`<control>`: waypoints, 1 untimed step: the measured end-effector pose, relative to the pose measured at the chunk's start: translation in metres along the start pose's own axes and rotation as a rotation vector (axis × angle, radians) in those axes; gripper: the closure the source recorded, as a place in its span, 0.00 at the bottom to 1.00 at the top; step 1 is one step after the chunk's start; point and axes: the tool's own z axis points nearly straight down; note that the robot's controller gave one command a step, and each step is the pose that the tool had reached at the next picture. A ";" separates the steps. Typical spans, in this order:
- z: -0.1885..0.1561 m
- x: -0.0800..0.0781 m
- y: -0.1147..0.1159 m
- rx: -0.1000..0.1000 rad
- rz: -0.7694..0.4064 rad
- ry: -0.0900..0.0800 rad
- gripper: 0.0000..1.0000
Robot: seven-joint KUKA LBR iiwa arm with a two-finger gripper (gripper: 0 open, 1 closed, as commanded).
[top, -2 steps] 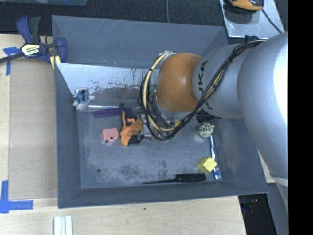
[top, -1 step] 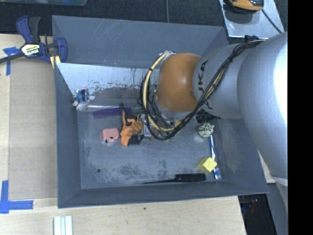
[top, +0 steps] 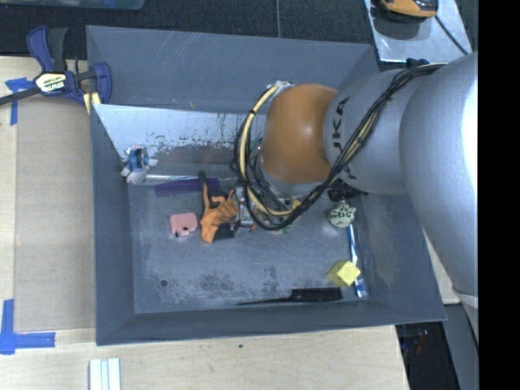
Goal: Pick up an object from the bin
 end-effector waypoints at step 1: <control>-0.030 0.002 -0.001 0.002 0.001 0.010 1.00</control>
Offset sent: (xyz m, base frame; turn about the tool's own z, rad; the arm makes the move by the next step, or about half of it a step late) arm -0.0020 -0.0004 0.0727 0.0002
